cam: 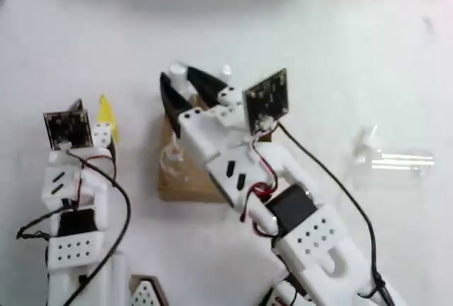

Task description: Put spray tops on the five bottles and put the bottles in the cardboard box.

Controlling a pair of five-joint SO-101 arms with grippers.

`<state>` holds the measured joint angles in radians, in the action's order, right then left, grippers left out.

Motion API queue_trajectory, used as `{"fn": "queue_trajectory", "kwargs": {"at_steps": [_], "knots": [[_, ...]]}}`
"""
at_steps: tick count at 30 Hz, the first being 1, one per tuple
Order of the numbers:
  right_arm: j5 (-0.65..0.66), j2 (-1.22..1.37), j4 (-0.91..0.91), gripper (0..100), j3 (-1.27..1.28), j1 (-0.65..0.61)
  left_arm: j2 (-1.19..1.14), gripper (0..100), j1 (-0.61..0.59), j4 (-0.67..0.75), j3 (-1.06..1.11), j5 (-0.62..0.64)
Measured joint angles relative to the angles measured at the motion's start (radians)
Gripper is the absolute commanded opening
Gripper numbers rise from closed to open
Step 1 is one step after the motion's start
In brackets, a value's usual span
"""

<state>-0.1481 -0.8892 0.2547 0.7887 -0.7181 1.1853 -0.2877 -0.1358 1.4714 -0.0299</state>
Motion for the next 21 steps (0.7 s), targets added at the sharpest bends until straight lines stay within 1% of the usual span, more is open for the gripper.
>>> {"fn": "queue_trajectory", "kwargs": {"at_steps": [5,13,15,19,21], "knots": [[0.000,0.003,-0.100,1.5,0.104,-0.003,0.000,15,0.000,0.000,0.000,0.000],[0.000,0.003,-0.175,2.2,0.215,-0.018,0.000,15,0.000,0.000,0.000,0.000],[0.000,0.003,-0.175,6.3,0.239,-0.017,0.000,15,0.000,0.000,0.000,0.000],[0.000,0.003,-0.175,18.2,0.270,-0.017,0.000,15,0.000,0.000,0.000,0.000],[0.000,0.003,-0.175,19.3,0.279,-0.018,0.000,15,0.000,0.000,0.000,0.000]]}}
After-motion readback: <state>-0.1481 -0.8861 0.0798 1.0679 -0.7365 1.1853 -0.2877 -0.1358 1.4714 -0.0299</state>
